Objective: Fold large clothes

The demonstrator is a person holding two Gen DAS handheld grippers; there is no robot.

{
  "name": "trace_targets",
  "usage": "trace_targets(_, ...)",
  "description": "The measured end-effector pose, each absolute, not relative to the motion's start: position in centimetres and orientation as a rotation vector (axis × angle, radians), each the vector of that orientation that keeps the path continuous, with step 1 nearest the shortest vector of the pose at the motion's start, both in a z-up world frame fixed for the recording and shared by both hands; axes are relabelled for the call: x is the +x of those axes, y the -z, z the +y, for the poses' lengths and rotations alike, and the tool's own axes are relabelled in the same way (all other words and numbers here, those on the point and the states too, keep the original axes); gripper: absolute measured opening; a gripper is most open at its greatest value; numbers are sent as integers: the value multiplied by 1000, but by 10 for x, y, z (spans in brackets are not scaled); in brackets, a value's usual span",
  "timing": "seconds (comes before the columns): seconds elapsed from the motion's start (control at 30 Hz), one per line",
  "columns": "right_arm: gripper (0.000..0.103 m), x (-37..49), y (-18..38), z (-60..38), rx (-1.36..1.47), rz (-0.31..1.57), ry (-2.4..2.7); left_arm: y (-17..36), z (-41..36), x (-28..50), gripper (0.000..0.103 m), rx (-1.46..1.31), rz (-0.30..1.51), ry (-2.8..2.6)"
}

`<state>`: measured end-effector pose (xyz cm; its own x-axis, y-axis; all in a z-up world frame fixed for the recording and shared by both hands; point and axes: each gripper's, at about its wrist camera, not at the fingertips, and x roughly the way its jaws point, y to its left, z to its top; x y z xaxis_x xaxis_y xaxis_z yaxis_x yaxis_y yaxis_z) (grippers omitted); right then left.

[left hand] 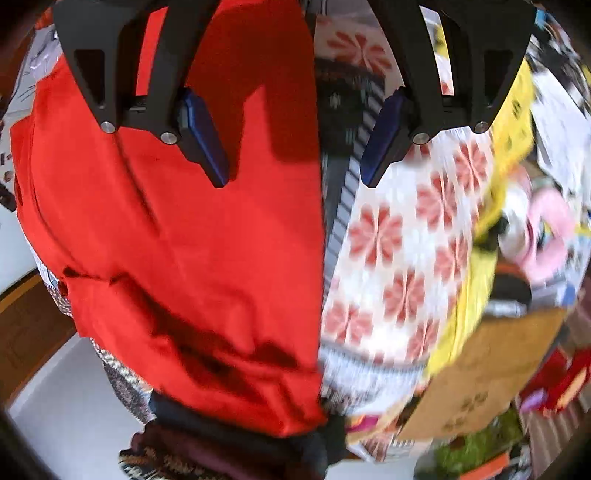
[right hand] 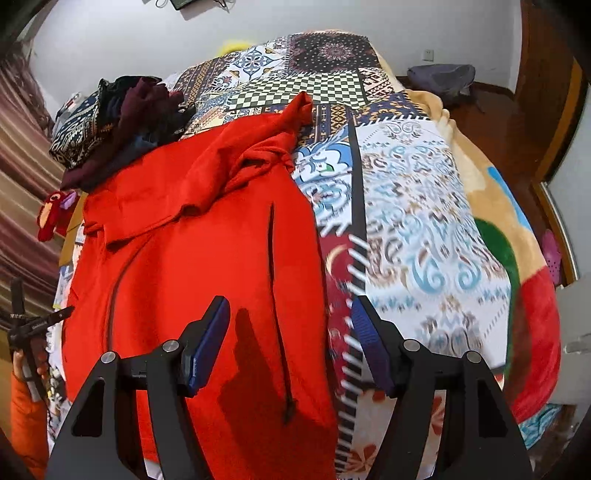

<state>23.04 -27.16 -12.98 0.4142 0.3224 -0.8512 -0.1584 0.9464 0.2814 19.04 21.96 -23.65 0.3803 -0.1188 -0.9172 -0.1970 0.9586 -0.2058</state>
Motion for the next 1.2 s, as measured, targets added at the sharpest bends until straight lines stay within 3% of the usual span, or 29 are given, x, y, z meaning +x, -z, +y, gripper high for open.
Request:
trace_targets(0.4, 70, 196, 147, -278, 232, 1098, -314, 239, 196, 133, 73, -395, 1149, 72)
trace_targets(0.47, 64, 192, 146, -275, 224, 1080, -311, 238, 195, 127, 72, -432, 1146, 103)
trace_targets(0.5, 54, 191, 145, -273, 223, 1070, -313, 237, 194, 124, 71, -434, 1140, 110)
trace_targets(0.6, 33, 190, 141, -264, 207, 1048, -327, 233, 194, 121, 56, -431, 1136, 117)
trace_targets(0.67, 20, 191, 138, -262, 241, 1025, -348, 230, 195, 120, 30, -435, 1130, 116)
trace_targets(0.7, 19, 194, 139, -262, 295, 1024, -374, 228, 196, 121, 22, -444, 1127, 120)
trace_targets(0.73, 17, 195, 139, -262, 324, 1027, -389, 227, 197, 122, 6, -462, 1120, 134)
trace_targets(1.0, 16, 232, 96, -238, 302, 927, -472, 177, 195, 153, 5, -443, 986, 190)
trace_targets(1.2, 16, 287, 66, -225, 260, 841, -455, 135, 220, 218, 5, -524, 879, 193)
